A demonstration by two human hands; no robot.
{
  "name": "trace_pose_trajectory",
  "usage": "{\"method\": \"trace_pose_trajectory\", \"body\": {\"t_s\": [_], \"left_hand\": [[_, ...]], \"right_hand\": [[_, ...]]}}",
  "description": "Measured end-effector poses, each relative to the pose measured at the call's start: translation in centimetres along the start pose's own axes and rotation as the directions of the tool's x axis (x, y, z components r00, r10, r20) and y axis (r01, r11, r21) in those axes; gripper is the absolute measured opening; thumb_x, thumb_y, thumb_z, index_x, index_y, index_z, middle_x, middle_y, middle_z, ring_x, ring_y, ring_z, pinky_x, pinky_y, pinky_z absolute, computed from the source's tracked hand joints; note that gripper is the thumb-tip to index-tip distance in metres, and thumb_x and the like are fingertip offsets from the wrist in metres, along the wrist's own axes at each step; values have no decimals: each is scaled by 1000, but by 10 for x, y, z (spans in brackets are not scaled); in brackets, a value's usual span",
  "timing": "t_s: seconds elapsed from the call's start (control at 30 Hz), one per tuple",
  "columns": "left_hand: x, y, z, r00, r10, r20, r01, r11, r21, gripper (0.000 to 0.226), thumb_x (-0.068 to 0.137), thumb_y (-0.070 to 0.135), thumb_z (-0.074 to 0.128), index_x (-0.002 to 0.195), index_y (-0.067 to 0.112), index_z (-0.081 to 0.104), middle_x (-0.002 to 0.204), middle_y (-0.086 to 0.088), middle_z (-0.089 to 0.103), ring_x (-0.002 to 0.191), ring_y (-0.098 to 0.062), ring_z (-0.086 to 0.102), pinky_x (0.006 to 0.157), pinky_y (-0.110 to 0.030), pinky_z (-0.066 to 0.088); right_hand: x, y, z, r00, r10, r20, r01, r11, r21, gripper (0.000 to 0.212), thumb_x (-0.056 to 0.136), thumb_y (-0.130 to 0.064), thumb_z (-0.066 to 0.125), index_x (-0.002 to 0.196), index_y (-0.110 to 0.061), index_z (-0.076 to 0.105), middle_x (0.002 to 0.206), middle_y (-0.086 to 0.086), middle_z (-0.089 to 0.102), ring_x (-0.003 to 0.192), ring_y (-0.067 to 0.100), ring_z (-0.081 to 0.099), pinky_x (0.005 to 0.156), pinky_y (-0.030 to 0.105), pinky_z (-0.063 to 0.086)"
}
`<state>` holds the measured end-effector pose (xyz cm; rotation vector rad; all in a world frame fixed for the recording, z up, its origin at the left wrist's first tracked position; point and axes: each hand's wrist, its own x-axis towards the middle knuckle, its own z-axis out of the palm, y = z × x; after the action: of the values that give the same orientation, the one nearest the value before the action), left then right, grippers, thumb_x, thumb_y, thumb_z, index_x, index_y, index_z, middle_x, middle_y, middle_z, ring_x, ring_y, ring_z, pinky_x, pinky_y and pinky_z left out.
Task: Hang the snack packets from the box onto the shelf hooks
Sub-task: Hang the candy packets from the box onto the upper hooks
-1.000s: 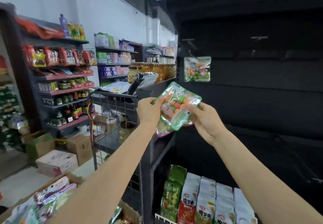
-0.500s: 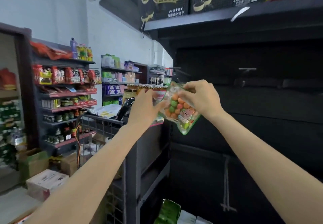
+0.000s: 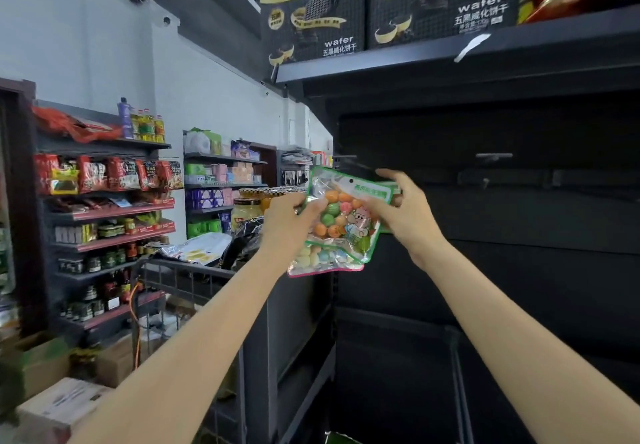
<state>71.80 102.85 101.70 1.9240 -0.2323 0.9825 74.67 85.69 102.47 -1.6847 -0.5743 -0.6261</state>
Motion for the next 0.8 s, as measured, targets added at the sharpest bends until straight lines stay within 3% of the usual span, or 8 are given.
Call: {"method": "trace_pose_trajectory", "body": {"t_s": [0.13,0.3,0.37,0.43,0.57,0.63,0.7,0.8], "left_hand": [[1,-2,2,1000,-4,11,4,999,-52,45,88,30,63,57,14,35,54,1,28,54,-12,24,52,-25,15],[1,1,1,1000,11,8,-11,1000,13,51,87,32,64,51,17,31,49,2,27,49,-12,23,52,-26,17],[2,-2,0,1000,16,9,-16,998,52,49,86,36,64,52,8,45,50,-8,39,50,-15,32,54,-27,24],[2,-3,0,999,13,31,-16,995,99,45,86,41,63,67,0,64,63,-15,58,57,-19,48,57,-25,34],[1,-4,-3,999,29,37,-35,981,189,33,86,43,62,79,11,71,80,-2,69,62,-7,59,56,-11,39],[1,-4,-3,999,43,16,-46,970,240,28,87,39,63,85,12,72,86,2,68,75,-6,57,68,-15,34],[1,-8,-2,998,60,1,-57,956,288,22,87,32,65,89,11,71,90,5,65,81,-5,54,73,-17,33],[0,-13,-2,997,81,9,-79,932,352,14,87,24,65,90,11,69,92,2,64,85,-10,55,77,-23,40]], "right_hand": [[-6,-2,6,994,-108,-27,108,994,3,35,89,-12,63,117,-32,61,112,-2,65,100,14,65,83,39,57],[-6,-12,9,975,-189,-120,164,968,-191,21,90,-18,62,108,-26,70,102,-12,61,103,9,59,90,29,50],[-7,-14,11,971,-201,-126,171,961,-218,22,91,-18,61,111,-23,69,101,-12,59,103,8,58,91,31,50],[-7,-14,11,971,-204,-127,167,953,-252,25,92,-18,61,116,-20,67,103,-10,57,104,10,58,92,35,51],[-4,-12,11,969,-209,-131,166,945,-281,26,92,-15,60,117,-16,67,108,-5,59,104,12,58,92,37,51],[-3,-10,11,965,-225,-135,174,934,-312,26,93,-14,58,118,-15,66,113,-1,61,101,6,53,94,25,46],[1,-7,11,964,-231,-133,173,920,-351,27,93,-13,57,119,-14,66,116,1,60,99,1,45,86,8,34],[10,3,11,966,-219,-137,153,913,-378,28,94,-11,57,120,-12,64,117,5,57,94,4,47,79,2,30]]}}
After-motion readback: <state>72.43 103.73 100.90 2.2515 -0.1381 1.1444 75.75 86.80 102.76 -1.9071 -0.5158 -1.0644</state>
